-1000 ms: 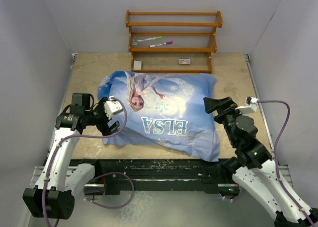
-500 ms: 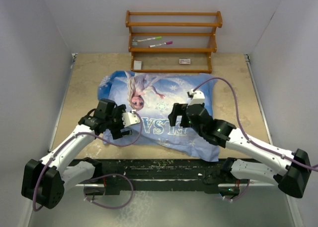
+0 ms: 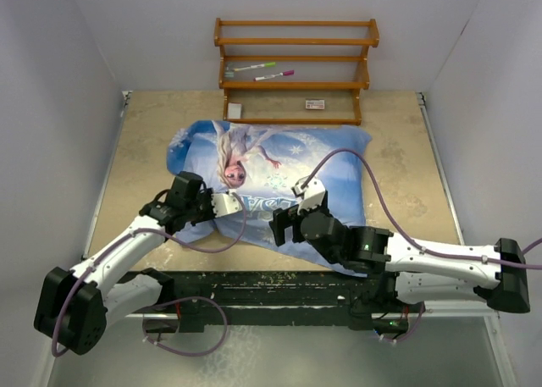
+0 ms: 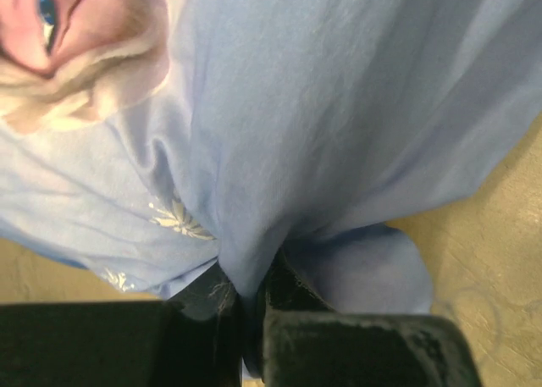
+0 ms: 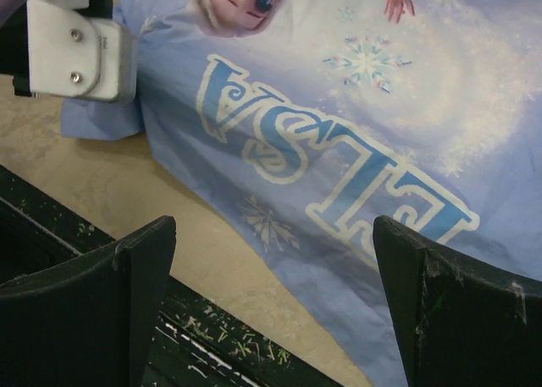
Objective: Remove the pillowcase from the pillow
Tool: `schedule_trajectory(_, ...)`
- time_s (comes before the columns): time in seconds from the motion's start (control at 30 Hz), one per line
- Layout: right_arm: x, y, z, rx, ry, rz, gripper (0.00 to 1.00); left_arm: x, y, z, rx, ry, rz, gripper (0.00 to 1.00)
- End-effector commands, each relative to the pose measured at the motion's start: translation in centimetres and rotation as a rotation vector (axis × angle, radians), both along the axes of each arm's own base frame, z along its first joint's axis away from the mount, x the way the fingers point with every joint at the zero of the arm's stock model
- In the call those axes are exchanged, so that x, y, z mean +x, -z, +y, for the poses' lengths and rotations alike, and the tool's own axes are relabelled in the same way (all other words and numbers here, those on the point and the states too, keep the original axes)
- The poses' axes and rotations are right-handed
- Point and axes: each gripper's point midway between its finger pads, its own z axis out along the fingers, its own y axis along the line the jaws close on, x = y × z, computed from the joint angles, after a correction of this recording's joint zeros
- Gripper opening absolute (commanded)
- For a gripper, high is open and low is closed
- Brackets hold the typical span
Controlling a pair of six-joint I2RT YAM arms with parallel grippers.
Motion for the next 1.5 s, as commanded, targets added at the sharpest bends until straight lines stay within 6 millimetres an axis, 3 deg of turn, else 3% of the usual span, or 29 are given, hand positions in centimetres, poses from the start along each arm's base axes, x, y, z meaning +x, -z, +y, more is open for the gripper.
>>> schedule_trajectory(0.0, -1.4, -2.0, 2.2, -0.138, -0.071, -0.180, 1.00, -0.2, -8.6, -0.9, -0.142, -0.058, -0.065, 0.00)
schedule_trajectory(0.13, -3.4, -2.4, 4.6, -0.304, -0.162, -0.309, 1.00, -2.8, -14.6, -1.8, -0.239, -0.047, 0.006, 0.00)
schedule_trajectory(0.3, -3.9, -3.4, 6.6, -0.432, -0.221, -0.424, 1.00, -5.3, -18.0, -1.7, -0.265, -0.054, 0.099, 0.00)
schedule_trajectory(0.33, -3.9, -4.6, 7.3, -0.423, -0.224, -0.446, 1.00, -5.7, -18.5, -1.6, -0.271, -0.055, 0.105, 0.00)
schedule_trajectory(0.53, -3.8, -5.9, 8.8, -0.431, -0.252, -0.528, 0.99, -7.3, -19.7, -1.7, -0.302, -0.056, 0.153, 0.00)
schedule_trajectory(0.8, -4.1, -3.6, 12.2, -0.541, -0.395, -0.579, 0.99, -7.8, -21.3, -2.5, -0.341, -0.053, 0.199, 0.00)
schedule_trajectory(0.9, -2.6, -2.7, 12.4, -0.591, -0.403, -0.576, 0.99, -7.8, -22.0, -2.8, -0.350, -0.045, 0.208, 0.00)
schedule_trajectory(1.03, 1.5, -4.0, 11.1, -0.565, -0.300, -0.562, 0.98, -8.4, -22.7, -3.1, -0.360, -0.024, 0.234, 0.00)
schedule_trajectory(1.17, 2.8, -5.2, 12.1, -0.539, -0.330, -0.591, 0.78, -8.7, -23.7, -3.4, -0.376, 0.002, 0.236, 0.00)
schedule_trajectory(1.23, 2.9, -5.0, 13.1, -0.555, -0.374, -0.569, 0.58, -8.6, -24.5, -3.5, -0.386, 0.007, 0.214, 0.00)
schedule_trajectory(1.3, 3.2, -5.1, 13.8, -0.522, -0.404, -0.500, 0.31, -8.3, -25.6, -3.5, -0.404, 0.013, 0.162, 0.00)
schedule_trajectory(1.37, 4.2, -6.8, 13.9, -0.408, -0.373, -0.424, 0.04, -7.6, -27.3, -3.3, -0.427, 0.011, 0.066, 0.16)
schedule_trajectory(1.4, 5.0, -8.0, 13.7, -0.343, -0.334, -0.396, 0.00, -7.5, -28.2, -3.0, -0.437, 0.011, 0.014, 0.36)
schedule_trajectory(1.43, 5.4, -9.5, 13.4, -0.284, -0.312, -0.383, 0.00, -7.2, -29.1, -2.7, -0.446, 0.010, -0.041, 0.62)
schedule_trajectory(1.47, 5.5, -10.8, 13.3, -0.227, -0.296, -0.371, 0.00, -7.1, -30.2, -2.4, -0.463, 0.002, -0.108, 0.76)
